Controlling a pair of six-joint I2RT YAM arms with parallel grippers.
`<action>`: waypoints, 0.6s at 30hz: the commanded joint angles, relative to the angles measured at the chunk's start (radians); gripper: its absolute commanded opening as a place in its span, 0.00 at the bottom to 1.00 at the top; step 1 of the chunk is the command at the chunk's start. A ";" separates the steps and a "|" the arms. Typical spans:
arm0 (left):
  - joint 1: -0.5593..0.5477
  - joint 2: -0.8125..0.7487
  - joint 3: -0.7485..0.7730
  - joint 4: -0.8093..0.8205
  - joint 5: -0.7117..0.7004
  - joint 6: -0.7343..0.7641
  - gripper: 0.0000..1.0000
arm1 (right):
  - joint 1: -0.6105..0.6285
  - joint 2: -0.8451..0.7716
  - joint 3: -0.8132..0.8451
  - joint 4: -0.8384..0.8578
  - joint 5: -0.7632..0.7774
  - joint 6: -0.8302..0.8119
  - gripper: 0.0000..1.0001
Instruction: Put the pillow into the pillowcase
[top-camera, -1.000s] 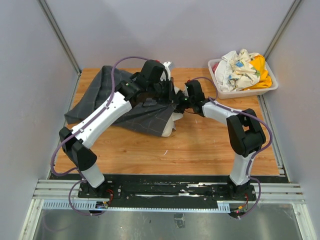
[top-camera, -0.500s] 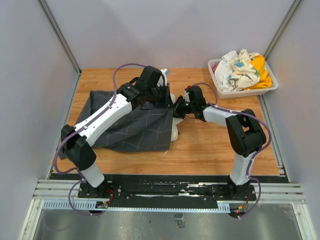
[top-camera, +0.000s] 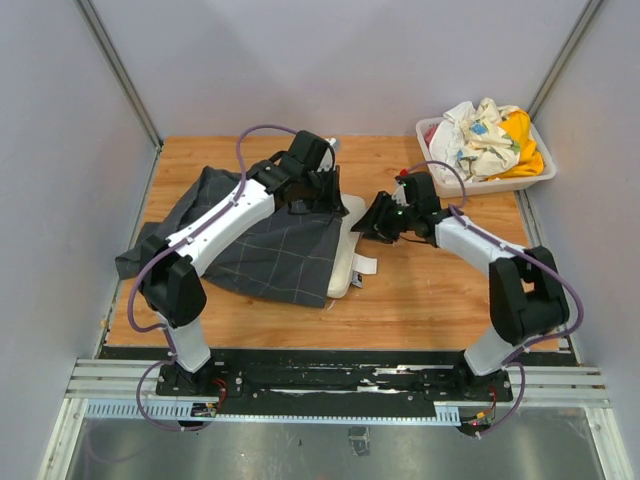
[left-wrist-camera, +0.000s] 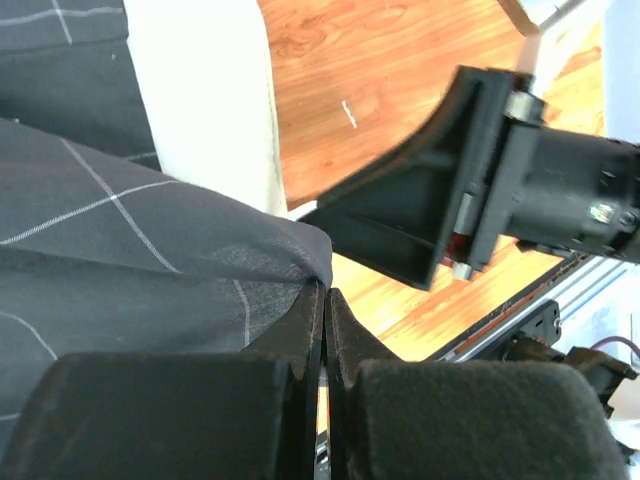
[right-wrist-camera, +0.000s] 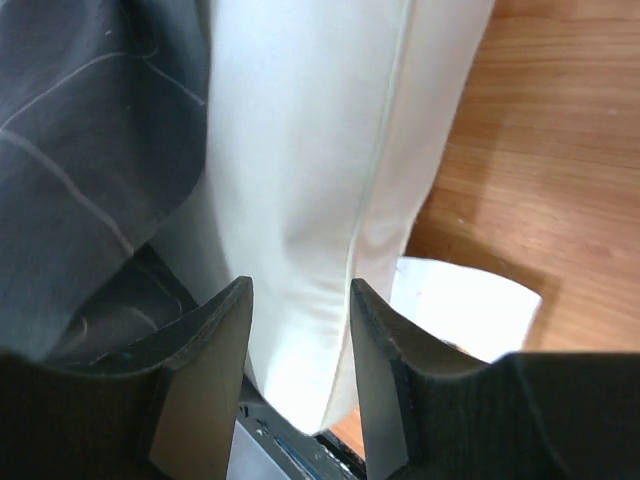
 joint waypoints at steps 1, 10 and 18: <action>0.011 0.021 0.084 0.015 0.025 -0.013 0.00 | -0.066 -0.147 -0.057 -0.102 0.069 -0.114 0.45; 0.068 0.021 0.289 0.037 0.139 -0.125 0.00 | -0.196 -0.279 -0.214 -0.131 0.066 -0.152 0.45; 0.106 -0.029 0.453 0.053 0.150 -0.194 0.00 | -0.199 -0.214 -0.262 0.000 -0.019 -0.111 0.45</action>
